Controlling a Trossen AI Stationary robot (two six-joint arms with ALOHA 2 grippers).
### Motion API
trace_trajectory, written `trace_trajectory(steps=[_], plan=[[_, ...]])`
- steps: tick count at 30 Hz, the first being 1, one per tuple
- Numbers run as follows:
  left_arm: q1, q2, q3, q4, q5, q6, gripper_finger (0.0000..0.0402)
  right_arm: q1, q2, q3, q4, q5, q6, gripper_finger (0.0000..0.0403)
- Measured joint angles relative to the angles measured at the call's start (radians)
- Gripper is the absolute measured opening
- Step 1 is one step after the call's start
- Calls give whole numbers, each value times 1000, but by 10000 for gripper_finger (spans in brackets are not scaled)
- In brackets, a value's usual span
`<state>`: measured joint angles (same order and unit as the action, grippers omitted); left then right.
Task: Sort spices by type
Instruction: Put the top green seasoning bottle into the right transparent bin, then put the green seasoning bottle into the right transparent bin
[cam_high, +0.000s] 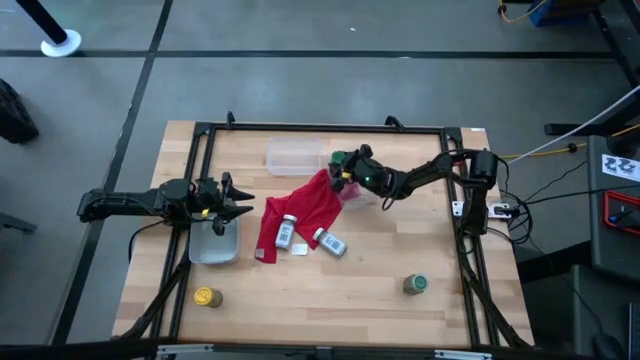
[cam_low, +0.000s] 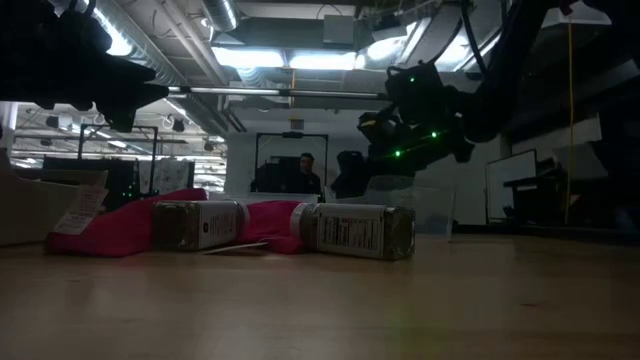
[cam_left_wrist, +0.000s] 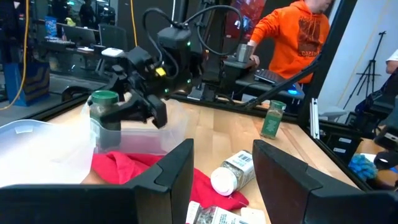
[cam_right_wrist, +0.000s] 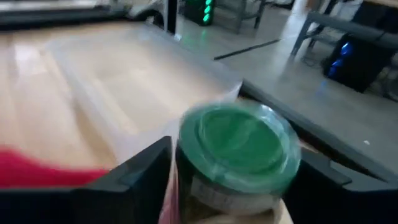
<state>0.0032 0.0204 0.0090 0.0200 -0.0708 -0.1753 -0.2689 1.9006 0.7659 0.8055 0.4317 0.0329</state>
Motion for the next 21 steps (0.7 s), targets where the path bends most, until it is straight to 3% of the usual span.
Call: trace_trajectory(steps=[7,14,21], plan=[[0,0,0,0,0,0,150,0,-7,1,-4,1,17,327],[0,0,0,0,0,-1,150,0,-107,1,-36,5,14,332],[0,0,0,0,0,-1,150,1,-270,1,-233,9,48,332]])
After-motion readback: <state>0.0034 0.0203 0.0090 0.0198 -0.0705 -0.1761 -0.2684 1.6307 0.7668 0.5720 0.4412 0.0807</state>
